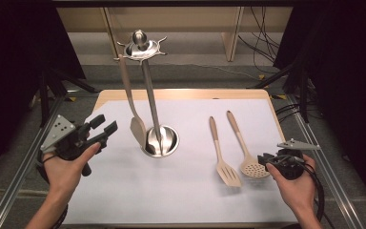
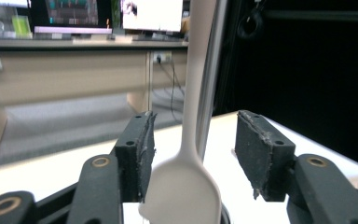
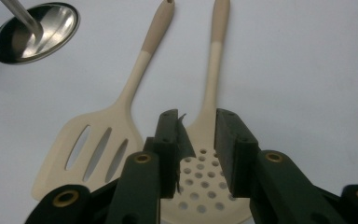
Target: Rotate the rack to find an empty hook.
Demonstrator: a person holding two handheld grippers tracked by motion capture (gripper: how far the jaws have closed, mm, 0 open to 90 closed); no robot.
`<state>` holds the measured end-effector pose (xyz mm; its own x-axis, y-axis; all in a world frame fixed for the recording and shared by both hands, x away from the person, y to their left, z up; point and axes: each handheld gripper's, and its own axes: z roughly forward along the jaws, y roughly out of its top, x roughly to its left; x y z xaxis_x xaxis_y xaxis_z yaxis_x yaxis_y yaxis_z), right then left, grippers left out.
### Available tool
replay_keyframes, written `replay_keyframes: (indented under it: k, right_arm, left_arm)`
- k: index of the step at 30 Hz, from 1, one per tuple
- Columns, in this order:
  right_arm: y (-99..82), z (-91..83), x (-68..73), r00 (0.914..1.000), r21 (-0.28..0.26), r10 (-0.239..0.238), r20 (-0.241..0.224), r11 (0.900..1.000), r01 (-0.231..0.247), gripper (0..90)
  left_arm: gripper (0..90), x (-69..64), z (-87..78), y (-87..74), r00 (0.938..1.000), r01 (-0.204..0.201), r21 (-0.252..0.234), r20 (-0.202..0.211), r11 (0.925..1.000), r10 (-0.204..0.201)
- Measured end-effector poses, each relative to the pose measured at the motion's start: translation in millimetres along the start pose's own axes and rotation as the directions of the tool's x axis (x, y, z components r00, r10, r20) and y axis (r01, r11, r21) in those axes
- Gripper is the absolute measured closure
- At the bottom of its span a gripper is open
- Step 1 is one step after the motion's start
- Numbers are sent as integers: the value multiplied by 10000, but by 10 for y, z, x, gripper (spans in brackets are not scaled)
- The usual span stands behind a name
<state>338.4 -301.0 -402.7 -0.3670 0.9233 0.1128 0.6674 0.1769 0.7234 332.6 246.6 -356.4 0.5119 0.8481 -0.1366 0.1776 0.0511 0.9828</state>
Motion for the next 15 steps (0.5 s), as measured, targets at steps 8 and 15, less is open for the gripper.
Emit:
replay_keyframes:
  k: [8,15]
  right_arm:
    - [107,155,-69,9998,1179,48,189,9930,-70,672]
    - [229,248,-93,9996,1476,-69,256,9890,30,673]
  left_arm:
    - [420,22,4,-222,9994,343,300,21,9990,-344]
    - [411,26,32,-227,9996,262,386,-72,9989,-260]
